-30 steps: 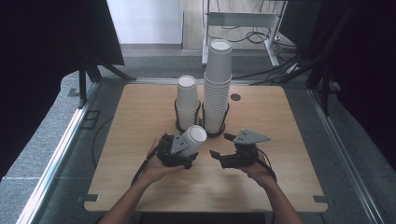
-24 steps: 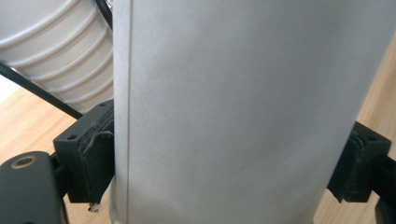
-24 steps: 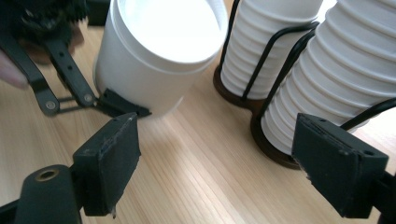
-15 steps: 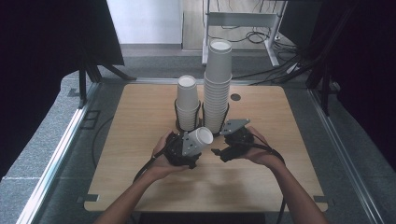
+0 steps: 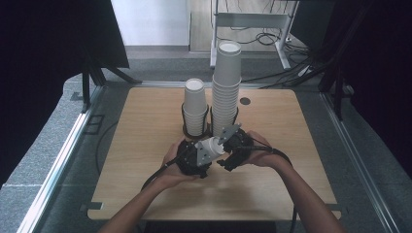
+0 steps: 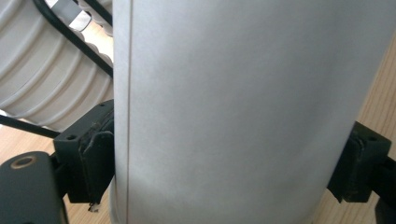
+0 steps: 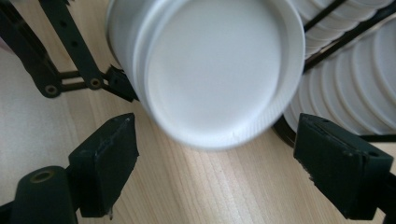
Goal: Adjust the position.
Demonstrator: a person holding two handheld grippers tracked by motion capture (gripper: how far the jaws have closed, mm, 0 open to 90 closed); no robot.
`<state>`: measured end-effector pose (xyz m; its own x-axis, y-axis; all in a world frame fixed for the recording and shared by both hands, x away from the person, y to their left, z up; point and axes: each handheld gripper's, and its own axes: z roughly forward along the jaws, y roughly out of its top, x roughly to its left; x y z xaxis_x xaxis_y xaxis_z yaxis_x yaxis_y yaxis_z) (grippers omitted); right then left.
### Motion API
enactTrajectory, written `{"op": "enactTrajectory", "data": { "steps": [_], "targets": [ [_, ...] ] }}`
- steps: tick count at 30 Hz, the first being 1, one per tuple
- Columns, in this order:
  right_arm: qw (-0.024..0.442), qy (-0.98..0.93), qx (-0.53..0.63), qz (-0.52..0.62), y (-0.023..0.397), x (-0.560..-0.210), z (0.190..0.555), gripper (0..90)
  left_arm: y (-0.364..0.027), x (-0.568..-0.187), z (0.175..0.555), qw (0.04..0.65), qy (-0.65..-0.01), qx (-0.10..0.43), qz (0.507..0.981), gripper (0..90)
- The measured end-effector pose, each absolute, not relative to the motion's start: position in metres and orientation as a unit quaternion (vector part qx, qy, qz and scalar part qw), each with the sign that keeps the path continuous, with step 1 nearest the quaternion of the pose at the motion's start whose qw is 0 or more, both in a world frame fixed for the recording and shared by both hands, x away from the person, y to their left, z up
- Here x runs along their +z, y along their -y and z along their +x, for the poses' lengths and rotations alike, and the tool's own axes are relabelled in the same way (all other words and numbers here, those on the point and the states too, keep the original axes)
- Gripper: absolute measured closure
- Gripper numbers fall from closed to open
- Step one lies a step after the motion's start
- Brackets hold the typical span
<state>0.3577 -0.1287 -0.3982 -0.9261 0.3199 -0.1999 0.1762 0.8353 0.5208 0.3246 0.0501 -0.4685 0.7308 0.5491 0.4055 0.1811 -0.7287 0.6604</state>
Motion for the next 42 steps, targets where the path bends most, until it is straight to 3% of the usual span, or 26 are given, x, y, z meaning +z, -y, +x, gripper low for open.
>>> {"op": "enactTrajectory", "data": {
  "steps": [13, 19, 36, 42],
  "targets": [
    [0.062, -0.974, 0.195, 0.094, 0.111, -0.397, 0.372, 13.4, -0.034, -0.466, 0.317, 0.284, -0.164, 0.329, 0.886, 12.0],
    [0.032, -0.982, 0.168, 0.083, 0.102, -0.402, 0.375, 18.2, -0.024, -0.469, 0.311, 0.278, -0.143, 0.343, 0.886, 11.9],
    [0.022, -0.982, 0.167, 0.085, 0.107, -0.405, 0.382, 21.9, -0.023, -0.47, 0.315, 0.278, -0.146, 0.343, 0.885, 10.7],
    [0.025, -0.981, 0.171, 0.091, 0.109, -0.405, 0.383, 22.3, -0.025, -0.469, 0.316, 0.279, -0.167, 0.331, 0.886, 0.0]
  ]
}}
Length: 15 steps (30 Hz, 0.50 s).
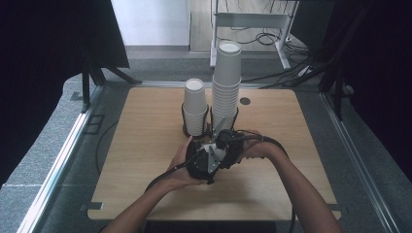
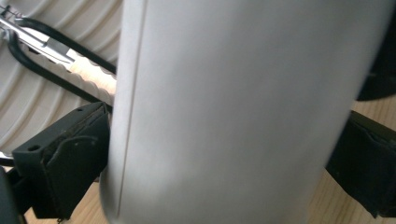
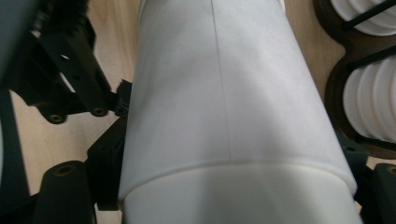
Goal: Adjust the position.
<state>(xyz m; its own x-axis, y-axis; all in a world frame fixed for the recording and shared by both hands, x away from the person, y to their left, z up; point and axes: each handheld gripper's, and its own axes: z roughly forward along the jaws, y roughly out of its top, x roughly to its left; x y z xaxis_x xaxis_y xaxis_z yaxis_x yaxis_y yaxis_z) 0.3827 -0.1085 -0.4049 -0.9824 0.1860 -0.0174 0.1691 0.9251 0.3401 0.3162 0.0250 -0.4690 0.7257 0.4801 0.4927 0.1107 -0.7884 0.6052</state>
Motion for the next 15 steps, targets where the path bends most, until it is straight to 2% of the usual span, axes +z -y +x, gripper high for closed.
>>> {"op": "enactTrajectory", "data": {
  "steps": [9, 15],
  "targets": [
    [0.03, -0.978, 0.182, 0.101, 0.112, -0.41, 0.384, 22.3, -0.032, -0.466, 0.312, 0.295, -0.169, 0.326, 0.882, 0.0],
    [0.036, -0.974, 0.196, 0.108, 0.116, -0.414, 0.385, 22.2, -0.038, -0.462, 0.297, 0.305, -0.164, 0.345, 0.873, 0.0]
  ]
}}
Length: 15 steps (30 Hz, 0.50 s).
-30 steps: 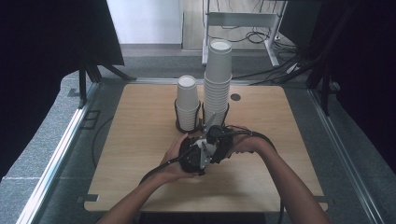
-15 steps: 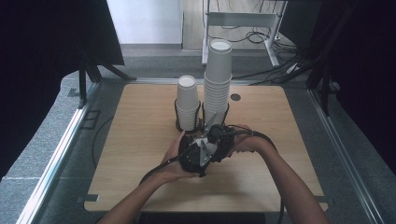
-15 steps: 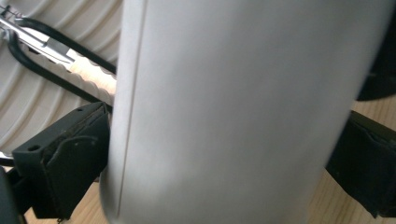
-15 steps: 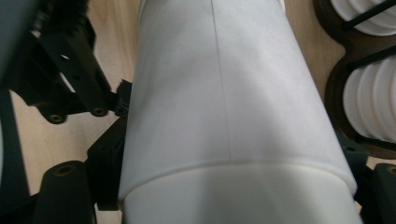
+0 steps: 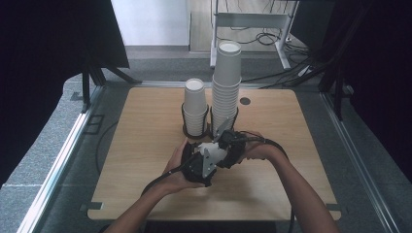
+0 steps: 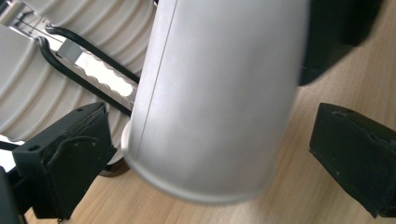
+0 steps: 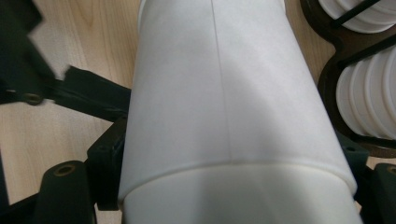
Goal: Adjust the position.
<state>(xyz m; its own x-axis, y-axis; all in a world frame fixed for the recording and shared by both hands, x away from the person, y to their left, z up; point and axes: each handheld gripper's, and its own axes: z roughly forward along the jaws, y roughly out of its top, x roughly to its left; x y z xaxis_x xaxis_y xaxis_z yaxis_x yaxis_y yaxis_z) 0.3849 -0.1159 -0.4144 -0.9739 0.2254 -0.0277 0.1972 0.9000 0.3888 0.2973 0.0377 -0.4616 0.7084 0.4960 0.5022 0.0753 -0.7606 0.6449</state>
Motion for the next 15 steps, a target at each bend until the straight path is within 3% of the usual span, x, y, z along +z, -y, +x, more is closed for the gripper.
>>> {"op": "enactTrajectory", "data": {
  "steps": [15],
  "targets": [
    [0.057, -0.949, 0.271, 0.149, 0.133, -0.418, 0.383, 22.0, -0.064, -0.467, 0.29, 0.36, -0.229, 0.292, 0.856, 4.6]
  ]
}}
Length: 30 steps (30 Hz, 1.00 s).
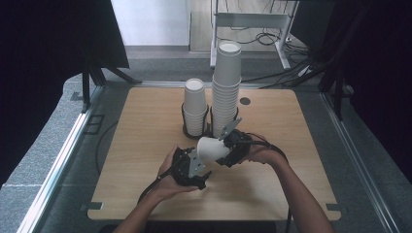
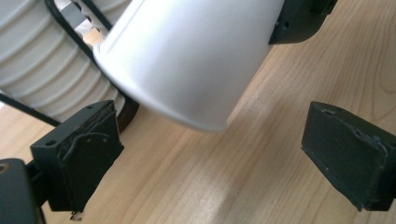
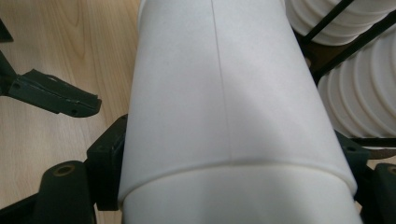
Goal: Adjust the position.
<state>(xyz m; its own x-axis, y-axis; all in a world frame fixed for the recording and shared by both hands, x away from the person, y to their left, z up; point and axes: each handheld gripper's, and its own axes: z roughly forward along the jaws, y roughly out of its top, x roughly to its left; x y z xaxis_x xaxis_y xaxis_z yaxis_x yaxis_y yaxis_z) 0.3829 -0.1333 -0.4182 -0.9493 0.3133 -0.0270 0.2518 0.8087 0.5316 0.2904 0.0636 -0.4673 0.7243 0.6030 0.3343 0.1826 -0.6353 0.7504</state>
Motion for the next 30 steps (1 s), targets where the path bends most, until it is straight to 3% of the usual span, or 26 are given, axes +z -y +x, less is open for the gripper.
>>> {"op": "enactTrajectory", "data": {
  "steps": [9, 30],
  "targets": [
    [0.069, -0.934, 0.307, 0.171, 0.138, -0.424, 0.381, 22.0, -0.078, -0.469, 0.292, 0.4, -0.271, 0.259, 0.836, 5.1],
    [0.095, -0.891, 0.381, 0.228, 0.144, -0.444, 0.365, 21.9, -0.096, -0.48, 0.292, 0.415, -0.327, 0.236, 0.816, 7.8]
  ]
}}
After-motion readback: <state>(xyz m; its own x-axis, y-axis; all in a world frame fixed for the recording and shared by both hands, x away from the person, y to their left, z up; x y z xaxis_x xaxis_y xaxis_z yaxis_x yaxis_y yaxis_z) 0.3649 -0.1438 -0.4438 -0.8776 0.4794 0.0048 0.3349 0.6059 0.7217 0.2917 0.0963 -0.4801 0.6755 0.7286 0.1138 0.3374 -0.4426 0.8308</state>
